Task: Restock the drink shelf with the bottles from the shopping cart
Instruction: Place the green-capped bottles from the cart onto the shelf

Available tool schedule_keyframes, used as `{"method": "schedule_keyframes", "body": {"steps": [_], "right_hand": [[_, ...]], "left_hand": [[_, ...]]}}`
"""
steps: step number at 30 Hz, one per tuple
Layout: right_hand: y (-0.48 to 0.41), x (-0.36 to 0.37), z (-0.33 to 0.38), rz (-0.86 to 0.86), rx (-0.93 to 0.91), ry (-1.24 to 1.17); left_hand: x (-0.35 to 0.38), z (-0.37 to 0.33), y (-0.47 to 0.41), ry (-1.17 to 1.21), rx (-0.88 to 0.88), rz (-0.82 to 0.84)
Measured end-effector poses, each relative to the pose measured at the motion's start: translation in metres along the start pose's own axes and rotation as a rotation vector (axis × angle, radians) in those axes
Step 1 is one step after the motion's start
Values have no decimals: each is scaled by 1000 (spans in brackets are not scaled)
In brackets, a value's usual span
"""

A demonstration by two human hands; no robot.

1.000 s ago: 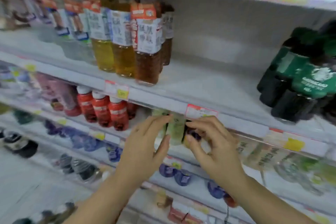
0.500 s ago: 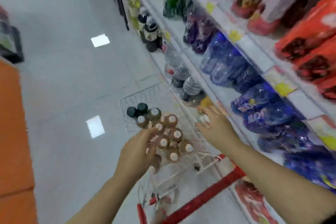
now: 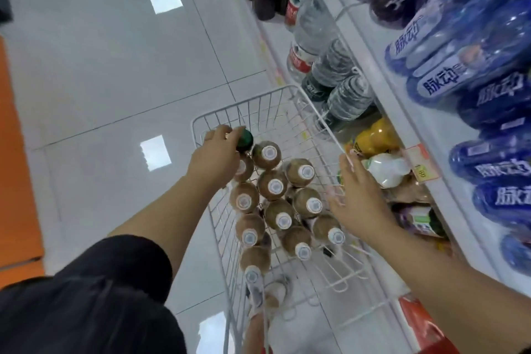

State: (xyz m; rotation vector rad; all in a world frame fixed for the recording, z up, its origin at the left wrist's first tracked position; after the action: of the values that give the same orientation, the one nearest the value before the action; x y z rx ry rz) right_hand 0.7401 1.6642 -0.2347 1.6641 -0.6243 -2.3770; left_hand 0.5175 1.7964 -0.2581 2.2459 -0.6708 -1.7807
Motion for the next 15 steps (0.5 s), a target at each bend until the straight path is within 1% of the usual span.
{"method": "schedule_keyframes", "body": {"steps": [3,5,11,15], "right_hand": [[-1,2,-3,0,-6,-15],[-1,4,-5,4,-15,-11],[-1,9,-7,-30,5,0],[0,6,-7,-1,-2,-41]], "left_hand": [[11,-4,-21,-8,-24,84],[18,-4,-30,7,-45,102],[24,-6,-42,30,-70,44],[13,-11,-35,97,-76,-30]]}}
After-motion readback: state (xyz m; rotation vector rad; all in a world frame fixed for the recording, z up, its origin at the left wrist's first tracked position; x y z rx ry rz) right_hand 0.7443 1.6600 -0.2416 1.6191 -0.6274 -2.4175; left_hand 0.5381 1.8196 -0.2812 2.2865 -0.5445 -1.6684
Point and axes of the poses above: each hand's wrist, its own y-axis away from the middle knuckle, its own x-axis out of the palm, z = x × y, the point moved 3 cm from there along -y, towards the middle knuckle, and after that the axes turned 6 degrees about -x, right-handed, at the moved point
